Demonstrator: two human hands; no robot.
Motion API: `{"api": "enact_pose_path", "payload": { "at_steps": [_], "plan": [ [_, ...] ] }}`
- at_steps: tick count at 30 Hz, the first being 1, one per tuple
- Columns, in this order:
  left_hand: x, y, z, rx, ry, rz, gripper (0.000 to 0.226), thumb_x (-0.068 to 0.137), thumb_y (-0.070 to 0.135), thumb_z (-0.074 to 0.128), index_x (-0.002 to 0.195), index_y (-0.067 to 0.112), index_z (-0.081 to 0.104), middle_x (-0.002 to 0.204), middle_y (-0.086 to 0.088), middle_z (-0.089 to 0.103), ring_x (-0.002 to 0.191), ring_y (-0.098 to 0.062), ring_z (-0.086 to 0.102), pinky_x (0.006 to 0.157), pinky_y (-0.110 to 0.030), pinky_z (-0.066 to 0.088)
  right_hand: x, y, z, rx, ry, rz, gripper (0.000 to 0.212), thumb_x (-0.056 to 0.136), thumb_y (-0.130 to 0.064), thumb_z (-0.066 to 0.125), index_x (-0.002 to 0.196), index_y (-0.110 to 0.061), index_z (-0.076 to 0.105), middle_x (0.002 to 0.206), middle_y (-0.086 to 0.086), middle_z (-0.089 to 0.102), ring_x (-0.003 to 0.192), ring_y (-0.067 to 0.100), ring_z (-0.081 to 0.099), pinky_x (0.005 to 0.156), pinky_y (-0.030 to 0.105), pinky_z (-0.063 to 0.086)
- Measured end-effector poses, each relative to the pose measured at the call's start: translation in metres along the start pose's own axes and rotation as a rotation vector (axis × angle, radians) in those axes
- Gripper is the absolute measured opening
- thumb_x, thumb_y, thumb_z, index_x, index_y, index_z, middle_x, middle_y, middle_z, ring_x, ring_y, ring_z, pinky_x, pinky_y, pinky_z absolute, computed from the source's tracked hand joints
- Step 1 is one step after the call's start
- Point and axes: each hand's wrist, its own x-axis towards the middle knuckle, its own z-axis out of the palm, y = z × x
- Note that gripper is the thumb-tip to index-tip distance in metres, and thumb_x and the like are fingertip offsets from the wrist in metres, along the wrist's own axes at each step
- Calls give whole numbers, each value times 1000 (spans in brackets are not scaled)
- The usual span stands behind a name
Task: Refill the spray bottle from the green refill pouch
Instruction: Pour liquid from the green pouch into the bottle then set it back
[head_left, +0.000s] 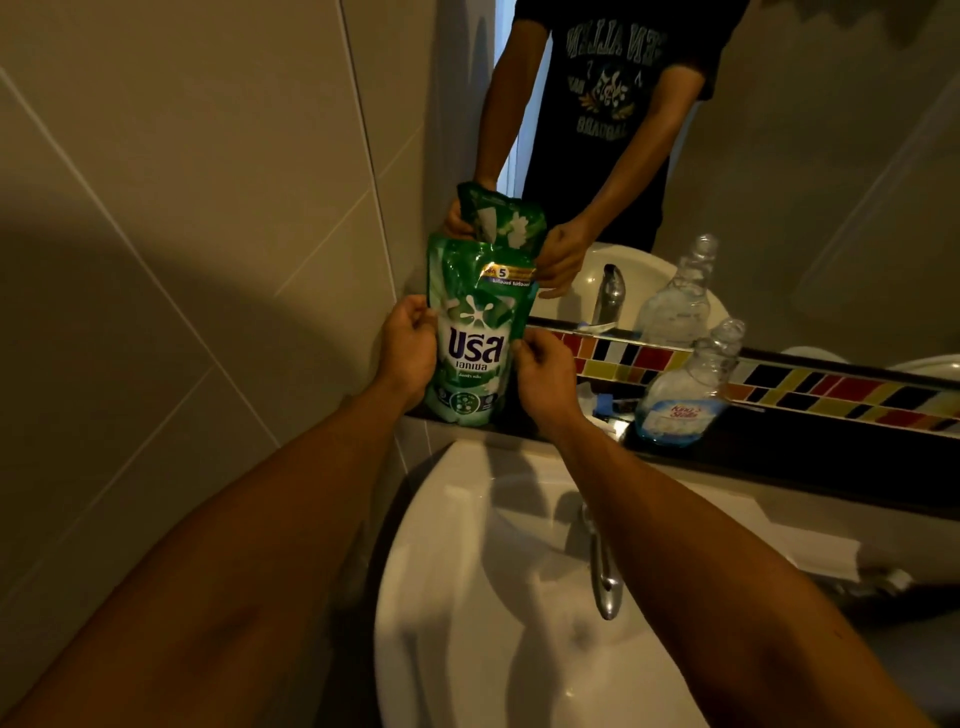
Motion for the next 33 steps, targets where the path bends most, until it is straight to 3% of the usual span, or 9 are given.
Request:
{"api": "enact_pose_path", "payload": {
  "at_steps": [3, 7, 9, 13, 19, 24, 27, 31, 33],
  "plan": [
    [-11, 21, 13, 62, -41, 40, 15, 93, 31, 49, 92, 40, 61, 103, 0, 72, 99, -27, 70, 86, -53, 58, -8, -13, -19, 85, 48, 15, 16, 105, -12, 51, 110, -9, 66, 107, 9, 71, 101, 23, 67, 90, 40, 58],
    [-38, 62, 40, -31, -86, 91, 14, 101, 14, 46, 103, 22, 59, 103, -7, 70, 93, -25, 69, 70, -36, 58, -18, -27, -45, 180, 63, 55, 14, 105, -25, 47, 108, -23, 61, 110, 5, 71, 106, 25, 69, 92, 53, 60],
    [-46, 75, 53, -12, -111, 113, 14, 100, 14, 47, 104, 20, 59, 105, -10, 70, 95, -28, 70, 72, -37, 58, -24, -34, -60, 229, 66, 62, 15, 107, -26, 44, 108, -26, 59, 112, 5, 71, 107, 26, 70, 91, 53, 61],
    [-61, 93, 75, 17, -154, 108, 16, 98, 14, 51, 110, 12, 61, 106, -14, 71, 97, -33, 71, 81, -47, 60, -40, -49, -91, 254, 118, 80, 15, 112, -21, 38, 116, -18, 52, 107, 2, 67, 97, 18, 68, 80, 37, 61],
    [-79, 107, 100, 71, -203, 114, 23, 100, 10, 48, 120, 4, 58, 100, -13, 67, 80, -20, 66, 69, -34, 57, -53, -49, -121, 267, 150, 128, 12, 111, -25, 38, 112, -19, 48, 108, 5, 66, 105, 26, 68, 91, 54, 60],
    [-86, 108, 115, 153, -224, 103, 22, 101, 9, 47, 120, 6, 57, 103, -13, 65, 75, -15, 64, 63, -28, 55, -64, -40, -133, 223, 152, 137, 18, 109, -28, 37, 100, -37, 50, 114, 4, 66, 108, 29, 68, 88, 61, 59],
    [-92, 110, 121, 216, -234, 103, 21, 101, 9, 45, 119, 8, 56, 100, -11, 64, 72, -14, 62, 58, -26, 51, -69, -36, -138, 228, 149, 139, 19, 109, -23, 38, 99, -35, 50, 115, 8, 66, 108, 30, 68, 89, 61, 59],
    [-96, 114, 124, 253, -255, 123, 16, 99, 5, 46, 104, 16, 56, 103, -13, 64, 80, -21, 63, 62, -28, 53, -76, -34, -143, 263, 133, 137, 17, 106, -19, 41, 105, -33, 50, 115, 7, 67, 109, 30, 68, 92, 62, 58],
    [-98, 117, 124, 274, -278, 126, 17, 98, 4, 49, 106, 17, 55, 107, -15, 64, 84, -24, 64, 64, -31, 54, -78, -35, -145, 276, 133, 139, 17, 106, -17, 42, 105, -33, 50, 112, 5, 67, 109, 30, 68, 92, 61, 58]
  ]
}}
